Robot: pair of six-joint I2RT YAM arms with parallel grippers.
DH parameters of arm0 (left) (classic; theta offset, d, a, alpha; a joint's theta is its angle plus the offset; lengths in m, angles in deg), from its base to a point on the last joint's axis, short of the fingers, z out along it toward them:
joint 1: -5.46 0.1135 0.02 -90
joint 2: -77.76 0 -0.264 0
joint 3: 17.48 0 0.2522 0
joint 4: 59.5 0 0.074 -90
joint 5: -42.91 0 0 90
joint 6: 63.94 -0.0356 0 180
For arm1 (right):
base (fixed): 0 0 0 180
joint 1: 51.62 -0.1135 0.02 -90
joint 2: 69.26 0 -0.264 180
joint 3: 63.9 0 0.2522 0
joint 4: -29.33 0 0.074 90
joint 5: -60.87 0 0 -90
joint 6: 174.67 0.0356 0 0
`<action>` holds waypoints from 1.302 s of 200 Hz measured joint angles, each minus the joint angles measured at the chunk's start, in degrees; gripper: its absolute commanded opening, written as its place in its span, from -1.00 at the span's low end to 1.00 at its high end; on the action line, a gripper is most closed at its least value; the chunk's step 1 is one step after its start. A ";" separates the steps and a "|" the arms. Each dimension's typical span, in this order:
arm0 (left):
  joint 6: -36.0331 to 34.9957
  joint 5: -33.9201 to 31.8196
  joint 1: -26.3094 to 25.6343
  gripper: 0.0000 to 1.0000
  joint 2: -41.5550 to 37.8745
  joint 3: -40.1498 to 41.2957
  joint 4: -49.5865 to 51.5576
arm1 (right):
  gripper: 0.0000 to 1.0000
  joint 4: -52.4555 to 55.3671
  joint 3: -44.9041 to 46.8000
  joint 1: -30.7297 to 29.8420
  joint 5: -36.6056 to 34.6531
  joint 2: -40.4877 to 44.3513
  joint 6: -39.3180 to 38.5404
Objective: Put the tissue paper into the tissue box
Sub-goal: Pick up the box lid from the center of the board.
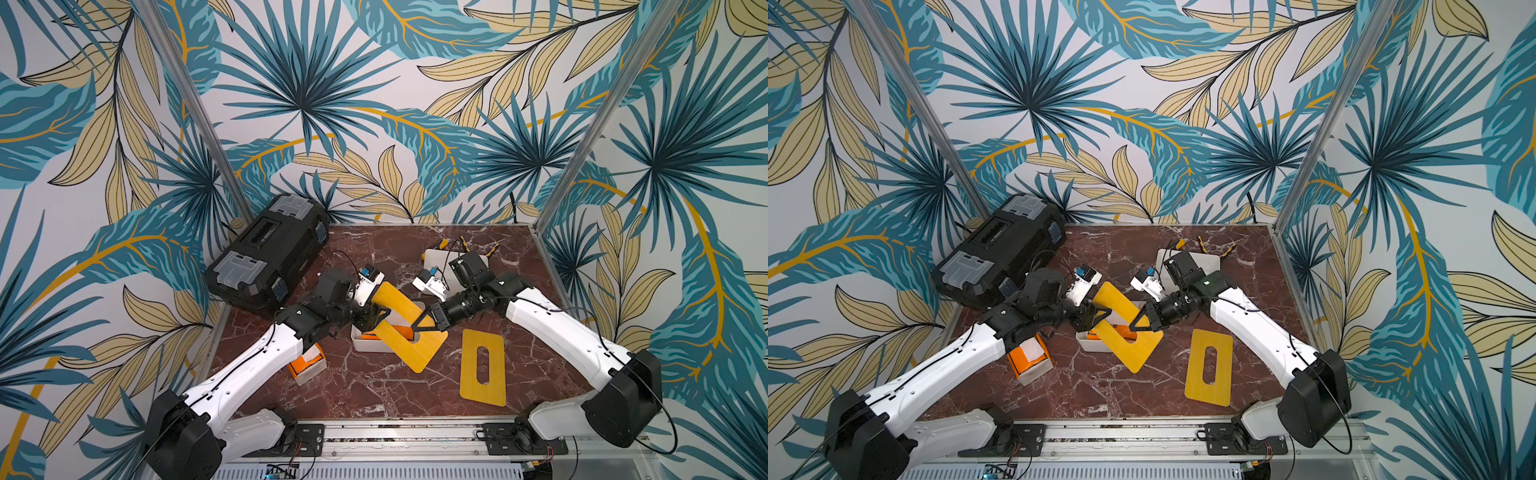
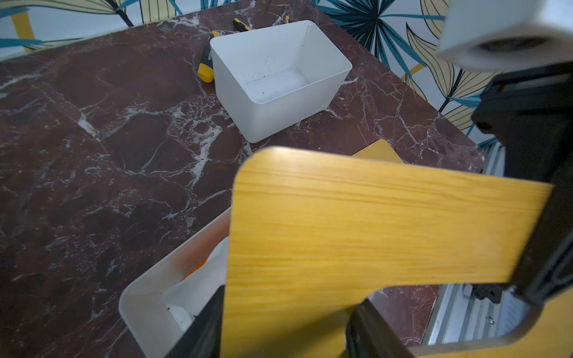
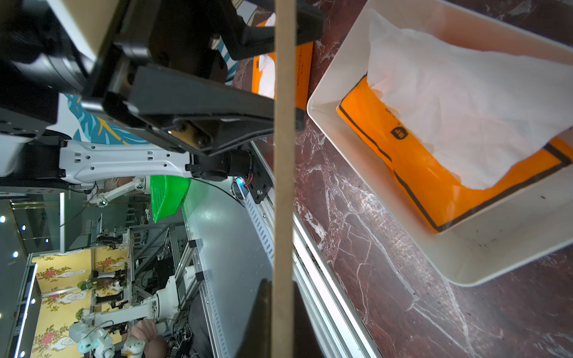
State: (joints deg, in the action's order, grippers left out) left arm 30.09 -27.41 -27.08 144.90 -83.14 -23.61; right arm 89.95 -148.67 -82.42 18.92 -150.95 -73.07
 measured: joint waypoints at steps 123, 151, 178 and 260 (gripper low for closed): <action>4.81 -1.68 -0.39 -1.00 -0.13 2.14 -2.95 | -0.07 -4.48 -0.68 0.04 -2.78 0.04 4.72; 8.15 -1.38 0.66 -1.00 -0.48 3.82 -5.01 | 0.22 -8.52 -0.42 -0.04 -5.62 0.98 7.41; 10.86 0.37 2.45 -1.00 -1.68 5.66 -7.15 | 0.32 -14.34 1.25 -0.07 -8.90 3.34 10.36; 19.56 4.39 7.04 -1.00 -5.70 8.81 -14.47 | 0.56 -27.45 9.01 0.07 -15.89 8.79 20.44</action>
State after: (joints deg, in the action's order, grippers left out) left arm 49.65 -23.02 -20.04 139.19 -74.34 -38.08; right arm 62.49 -139.66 -82.36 3.03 -142.17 -52.63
